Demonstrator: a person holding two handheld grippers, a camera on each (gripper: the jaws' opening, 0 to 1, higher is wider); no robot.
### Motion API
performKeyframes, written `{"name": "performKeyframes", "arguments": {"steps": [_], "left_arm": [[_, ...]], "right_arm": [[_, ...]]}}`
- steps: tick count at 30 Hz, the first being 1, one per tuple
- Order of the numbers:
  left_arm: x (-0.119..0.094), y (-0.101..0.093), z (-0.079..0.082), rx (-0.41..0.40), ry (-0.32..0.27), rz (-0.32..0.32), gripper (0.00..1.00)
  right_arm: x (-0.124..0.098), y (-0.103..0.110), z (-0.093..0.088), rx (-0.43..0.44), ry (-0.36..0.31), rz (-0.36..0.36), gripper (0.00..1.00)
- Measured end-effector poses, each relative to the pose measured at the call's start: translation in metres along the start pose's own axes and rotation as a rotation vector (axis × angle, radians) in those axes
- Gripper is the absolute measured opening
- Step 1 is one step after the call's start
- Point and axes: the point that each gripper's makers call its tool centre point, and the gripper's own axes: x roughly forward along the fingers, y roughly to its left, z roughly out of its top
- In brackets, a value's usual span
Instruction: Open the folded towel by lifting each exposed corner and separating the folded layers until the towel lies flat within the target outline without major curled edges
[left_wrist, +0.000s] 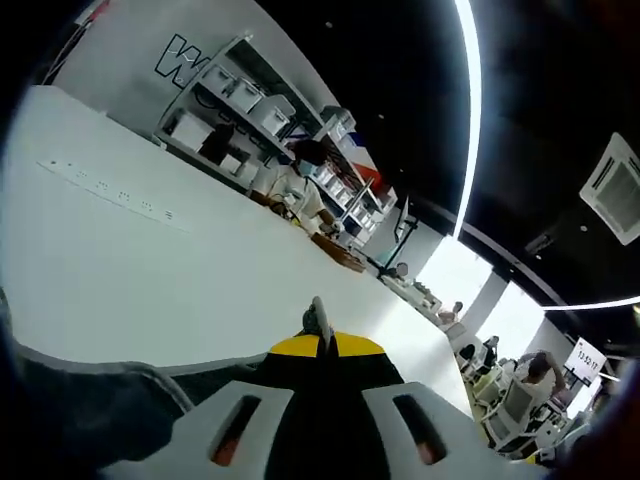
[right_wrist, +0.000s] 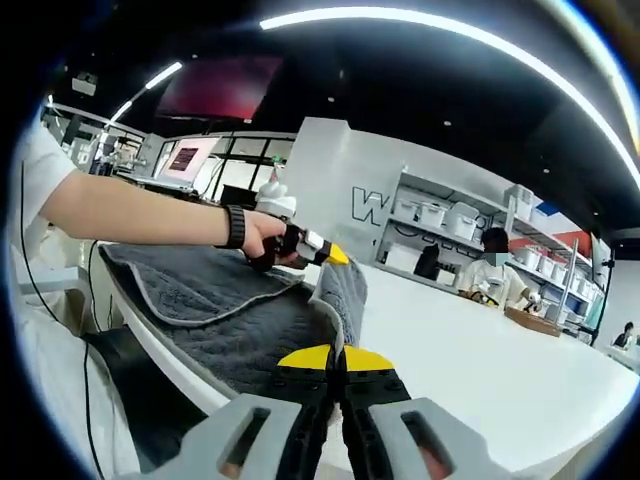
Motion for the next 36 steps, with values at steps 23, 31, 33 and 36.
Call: {"name": "performKeyframes", "arguments": {"steps": [23,31,33,36], "left_arm": [[0.016,-0.010,-0.006,0.010,-0.012,-0.007,0.01],[0.022,-0.014,-0.008,-0.043,-0.023,-0.026,0.02],[0.024,-0.016,-0.008,-0.044,-0.025,-0.031,0.02],[0.027,-0.019,-0.009,-0.041,-0.020,-0.031,0.02]], "right_arm": [[-0.003,-0.012,-0.014,0.039,0.008,-0.036,0.00],[-0.003,-0.018,-0.021,0.068,0.015,-0.056,0.00],[-0.004,-0.020,-0.021,0.078,0.013,-0.064,0.00],[-0.005,-0.024,-0.021,0.083,0.007,-0.078,0.00]]}}
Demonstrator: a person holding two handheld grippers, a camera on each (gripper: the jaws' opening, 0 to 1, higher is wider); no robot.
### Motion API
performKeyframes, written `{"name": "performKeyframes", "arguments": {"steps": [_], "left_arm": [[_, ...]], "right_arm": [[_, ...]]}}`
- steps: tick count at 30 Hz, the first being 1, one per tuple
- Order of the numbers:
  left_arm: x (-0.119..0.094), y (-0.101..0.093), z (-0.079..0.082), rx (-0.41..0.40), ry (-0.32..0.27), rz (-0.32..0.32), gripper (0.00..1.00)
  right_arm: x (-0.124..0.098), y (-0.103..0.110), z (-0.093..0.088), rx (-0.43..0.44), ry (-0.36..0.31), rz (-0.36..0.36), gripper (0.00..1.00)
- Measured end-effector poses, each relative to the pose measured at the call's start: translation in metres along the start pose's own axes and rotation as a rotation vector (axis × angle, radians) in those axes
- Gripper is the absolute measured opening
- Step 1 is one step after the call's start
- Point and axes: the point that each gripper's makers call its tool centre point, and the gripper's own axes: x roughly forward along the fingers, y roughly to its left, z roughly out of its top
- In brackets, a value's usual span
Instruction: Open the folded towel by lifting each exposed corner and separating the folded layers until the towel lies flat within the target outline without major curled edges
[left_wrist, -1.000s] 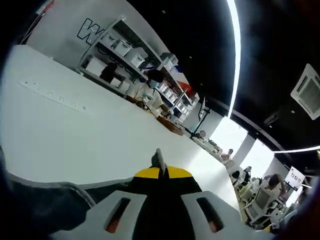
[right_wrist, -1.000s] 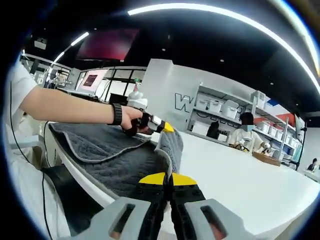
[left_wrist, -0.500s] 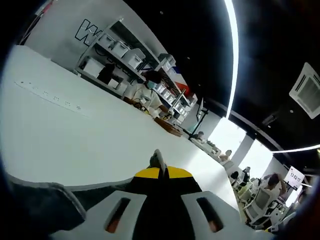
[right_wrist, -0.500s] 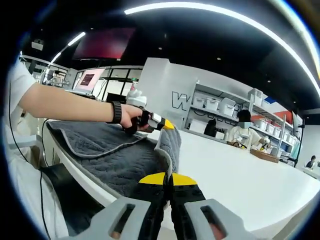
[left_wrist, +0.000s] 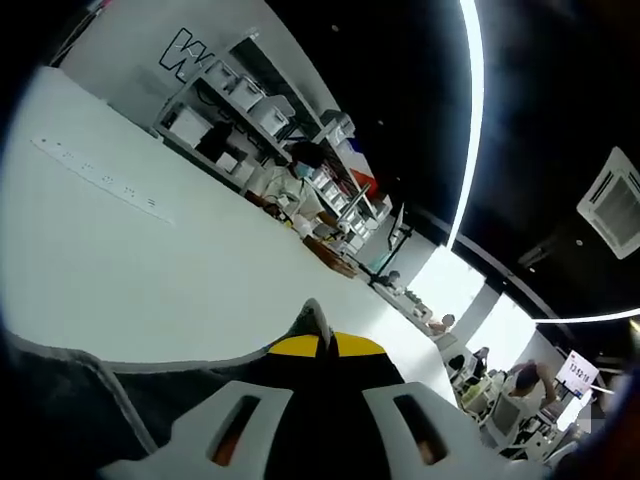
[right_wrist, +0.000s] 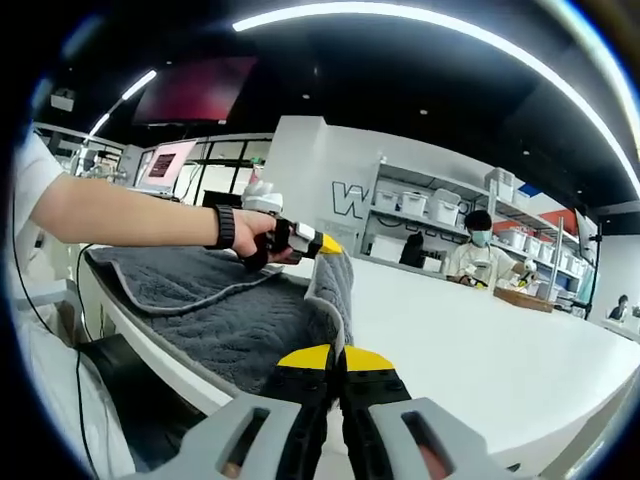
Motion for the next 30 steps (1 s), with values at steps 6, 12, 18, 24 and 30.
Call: {"name": "performKeyframes", "arguments": {"steps": [6,12,18,24,30], "left_arm": [[0.005,-0.003,-0.004,-0.020,0.013,-0.009,0.02],[0.010,-0.006,-0.009,-0.002,0.023,-0.010,0.03],[0.012,-0.010,-0.013,-0.009,0.036,-0.023,0.05],[0.015,-0.016,-0.022,-0.033,0.060,-0.058,0.11],[0.016,-0.021,-0.029,-0.039,0.077,-0.082,0.15]], "right_arm": [[-0.001,-0.003,-0.002,0.011,0.008,-0.007,0.00],[-0.003,-0.007,-0.008,0.031,0.017,-0.023,0.00],[-0.002,-0.007,-0.011,0.032,0.024,-0.022,0.00],[-0.002,-0.010,-0.018,0.035,0.048,-0.034,0.00],[0.000,-0.010,-0.020,0.017,0.061,-0.030,0.00]]}}
